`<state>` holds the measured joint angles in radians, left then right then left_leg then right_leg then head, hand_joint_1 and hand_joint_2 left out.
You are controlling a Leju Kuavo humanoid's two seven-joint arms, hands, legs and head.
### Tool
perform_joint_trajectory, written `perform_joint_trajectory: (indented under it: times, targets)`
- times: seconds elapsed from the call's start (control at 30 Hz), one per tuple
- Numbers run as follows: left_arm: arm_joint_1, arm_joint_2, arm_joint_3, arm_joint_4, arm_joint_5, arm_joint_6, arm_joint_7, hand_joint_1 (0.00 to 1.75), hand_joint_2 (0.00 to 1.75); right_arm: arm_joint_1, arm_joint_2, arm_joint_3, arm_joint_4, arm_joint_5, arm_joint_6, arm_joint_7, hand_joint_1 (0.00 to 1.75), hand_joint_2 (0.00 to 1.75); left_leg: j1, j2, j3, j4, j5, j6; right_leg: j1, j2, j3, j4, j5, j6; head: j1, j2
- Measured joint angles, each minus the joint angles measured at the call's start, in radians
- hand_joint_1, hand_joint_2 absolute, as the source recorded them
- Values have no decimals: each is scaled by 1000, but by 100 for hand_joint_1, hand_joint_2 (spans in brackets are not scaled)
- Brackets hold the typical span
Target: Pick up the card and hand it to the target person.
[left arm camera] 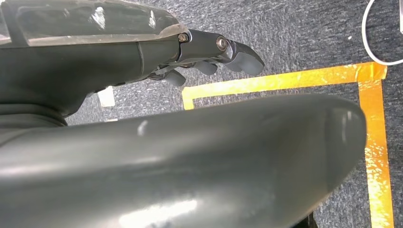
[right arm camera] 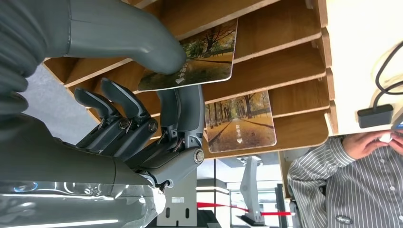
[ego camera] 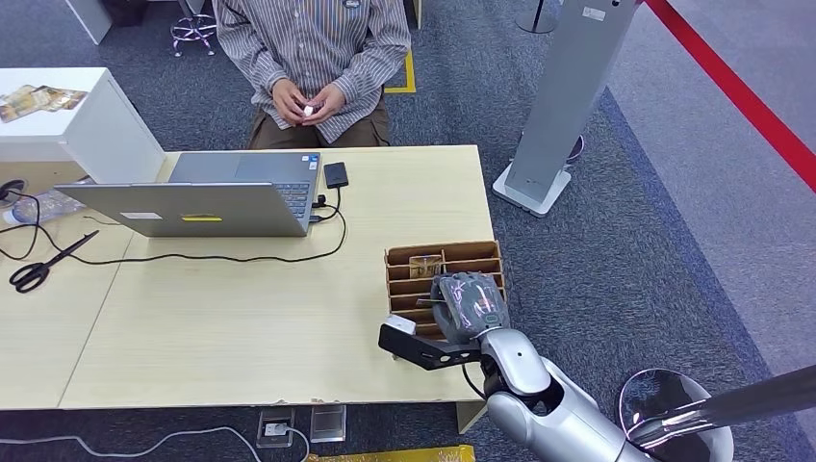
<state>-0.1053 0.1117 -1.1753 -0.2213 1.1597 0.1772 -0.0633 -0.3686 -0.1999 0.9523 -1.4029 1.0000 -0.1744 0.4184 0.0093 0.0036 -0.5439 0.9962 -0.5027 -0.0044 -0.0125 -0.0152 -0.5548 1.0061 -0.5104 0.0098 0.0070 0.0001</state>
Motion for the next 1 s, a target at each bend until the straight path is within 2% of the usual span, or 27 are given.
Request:
perform_joint_trajectory:
  times: [0.13, 0.27, 0.43, 0.53, 0.7, 0.8, 1.0]
  targets:
    - [0, 0, 0, 0, 0, 1, 0, 0, 0, -2, 0, -6, -2, -55, -8, -9, 166, 175, 0, 0, 0, 0, 0, 0, 0, 0, 0, 0, 0, 0, 0, 0]
    - [0, 1, 0, 0, 5, 0, 0, 0, 0, -19, -6, -28, -33, -232, 7, -6, 166, 175, 0, 0, 0, 0, 0, 0, 0, 0, 0, 0, 0, 0, 0, 0]
    - [1, 4, 0, 0, 10, -2, 0, 0, 0, -72, -40, -62, -127, -398, 97, 27, 166, 175, 0, 0, 0, 0, 0, 0, 0, 0, 0, 0, 0, 0, 0, 0]
    - [1, 6, 0, 0, 15, -4, 0, 0, 0, -109, -67, -83, -200, -451, 131, 40, 166, 175, 0, 0, 0, 0, 0, 0, 0, 0, 0, 0, 0, 0, 0, 0]
    - [1, 7, 0, 0, 20, -4, 0, 0, 0, -156, -101, -107, -303, -489, 164, 47, 166, 175, 0, 0, 0, 0, 0, 0, 0, 0, 0, 0, 0, 0, 0, 0]
    - [1, 7, 0, 0, 21, -5, -1, 0, 0, -167, -103, -113, -327, -480, 144, 12, 166, 175, 0, 0, 0, 0, 0, 0, 0, 0, 0, 0, 0, 0, 0, 0]
    - [-1, 4, 0, 0, 18, -9, -6, 0, 0, -178, -76, -113, -279, -334, -43, -113, 166, 175, 0, 0, 0, 0, 0, 0, 0, 0, 0, 0, 0, 0, 0, 0]
